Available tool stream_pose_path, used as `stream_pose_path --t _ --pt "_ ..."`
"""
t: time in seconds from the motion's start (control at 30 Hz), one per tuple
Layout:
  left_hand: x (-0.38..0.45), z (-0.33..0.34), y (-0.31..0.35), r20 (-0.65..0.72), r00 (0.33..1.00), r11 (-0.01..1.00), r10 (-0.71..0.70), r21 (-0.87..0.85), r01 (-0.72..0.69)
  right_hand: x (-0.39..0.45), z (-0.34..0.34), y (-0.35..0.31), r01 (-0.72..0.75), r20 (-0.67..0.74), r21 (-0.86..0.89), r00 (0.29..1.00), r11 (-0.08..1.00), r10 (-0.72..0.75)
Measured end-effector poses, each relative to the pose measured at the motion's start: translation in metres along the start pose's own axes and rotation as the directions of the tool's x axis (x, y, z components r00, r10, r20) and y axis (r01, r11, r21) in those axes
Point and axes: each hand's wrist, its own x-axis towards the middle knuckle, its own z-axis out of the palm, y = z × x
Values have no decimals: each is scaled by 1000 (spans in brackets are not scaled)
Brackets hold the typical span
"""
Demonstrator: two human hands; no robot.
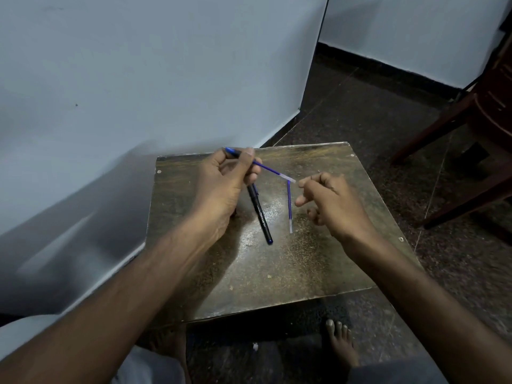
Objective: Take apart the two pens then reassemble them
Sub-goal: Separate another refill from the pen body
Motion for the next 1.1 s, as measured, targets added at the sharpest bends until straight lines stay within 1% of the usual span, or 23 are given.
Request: stream_pose_path --t 0.07,0.13,0.23,0.3,0.43,0.53,0.63,0.73,0.9,1.03,1.1 --pt "5 -5 5 -31 999 1000 31 4 -31 3 -1 5 -15 49 -48 999 999 17" --pt "9 -9 7 -50 998 999 39 0 -39 4 -1 9 34 98 -75 995 997 -26" --pt "10 -11 9 -58 997 999 42 -5 -42 1 -4 7 87 136 -44 988 995 -80" --pt "10 -10 8 -55 998 999 42 -9 -42 2 -4 6 77 113 -14 991 997 -75" --pt "9 -11 8 -53 998 999 30 -23 -31 6 -4 9 134 -8 -107 991 985 -136" --pt "10 -12 8 -50 998 999 25 -23 -27 5 -5 9 167 -80 -97 981 981 -175" --pt "11 -12 7 -54 998 999 24 -26 -25 4 -6 6 166 -67 -85 983 983 -172" --pt "10 -10 6 -44 999 999 15 -35 -17 4 -5 5 169 -52 -120 983 978 -176" --pt "7 -7 7 -20 1000 1000 4 -19 -4 1 -5 2 193 12 -114 981 975 -193" --pt "2 -7 8 20 998 996 -56 76 54 -2 -1 -2 189 -25 -19 982 982 -189" --pt "-1 -5 10 20 995 991 -99 98 96 -2 -1 -4 211 -57 -3 976 978 -211"
